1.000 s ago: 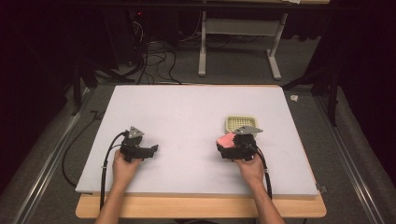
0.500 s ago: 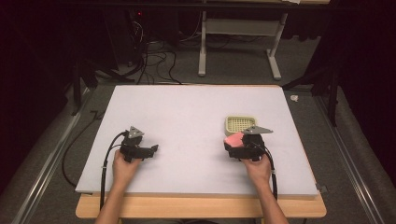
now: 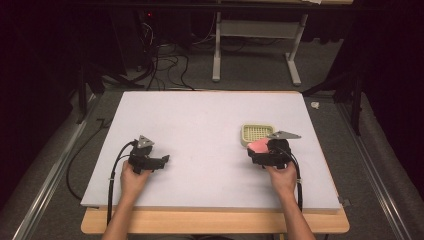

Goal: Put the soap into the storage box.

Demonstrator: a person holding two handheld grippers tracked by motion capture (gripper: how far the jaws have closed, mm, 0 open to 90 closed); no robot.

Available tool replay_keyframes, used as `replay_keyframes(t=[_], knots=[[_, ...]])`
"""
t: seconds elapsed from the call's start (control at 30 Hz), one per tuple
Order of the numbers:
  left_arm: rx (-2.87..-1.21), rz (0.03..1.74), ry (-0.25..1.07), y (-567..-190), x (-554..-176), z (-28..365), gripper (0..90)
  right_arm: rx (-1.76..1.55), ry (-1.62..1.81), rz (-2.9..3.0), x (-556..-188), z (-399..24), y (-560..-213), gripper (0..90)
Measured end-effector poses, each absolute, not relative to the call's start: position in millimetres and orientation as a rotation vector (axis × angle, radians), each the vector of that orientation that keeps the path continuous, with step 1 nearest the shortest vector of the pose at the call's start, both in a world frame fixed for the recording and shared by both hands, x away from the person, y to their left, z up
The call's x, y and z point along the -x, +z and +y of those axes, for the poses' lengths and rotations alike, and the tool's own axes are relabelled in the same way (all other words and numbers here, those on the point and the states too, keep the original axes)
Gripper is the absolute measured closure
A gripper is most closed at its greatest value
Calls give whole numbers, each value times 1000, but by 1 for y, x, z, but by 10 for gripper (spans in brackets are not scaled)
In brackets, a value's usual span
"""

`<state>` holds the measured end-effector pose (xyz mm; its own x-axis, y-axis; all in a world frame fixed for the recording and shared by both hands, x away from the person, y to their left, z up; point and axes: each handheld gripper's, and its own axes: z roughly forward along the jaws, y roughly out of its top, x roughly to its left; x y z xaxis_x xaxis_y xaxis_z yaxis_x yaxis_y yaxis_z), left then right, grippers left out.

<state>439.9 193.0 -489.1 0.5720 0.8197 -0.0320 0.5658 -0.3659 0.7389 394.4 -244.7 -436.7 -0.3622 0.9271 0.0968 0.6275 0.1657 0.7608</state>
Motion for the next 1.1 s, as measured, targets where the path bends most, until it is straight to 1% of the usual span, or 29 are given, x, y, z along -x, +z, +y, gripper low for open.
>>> replay_keyframes(t=[0.4,0.57,1.1], knots=[[-2077,1103,447,-489,-440,193,185,-1542,1020,2019,-406,-257,-429,136],[-2077,1103,446,-489,-440,193,185,-1577,991,2008,-417,-261,-425,135],[-2079,1103,450,-489,-440,193,184,-1689,849,2031,-452,-258,-432,135]])
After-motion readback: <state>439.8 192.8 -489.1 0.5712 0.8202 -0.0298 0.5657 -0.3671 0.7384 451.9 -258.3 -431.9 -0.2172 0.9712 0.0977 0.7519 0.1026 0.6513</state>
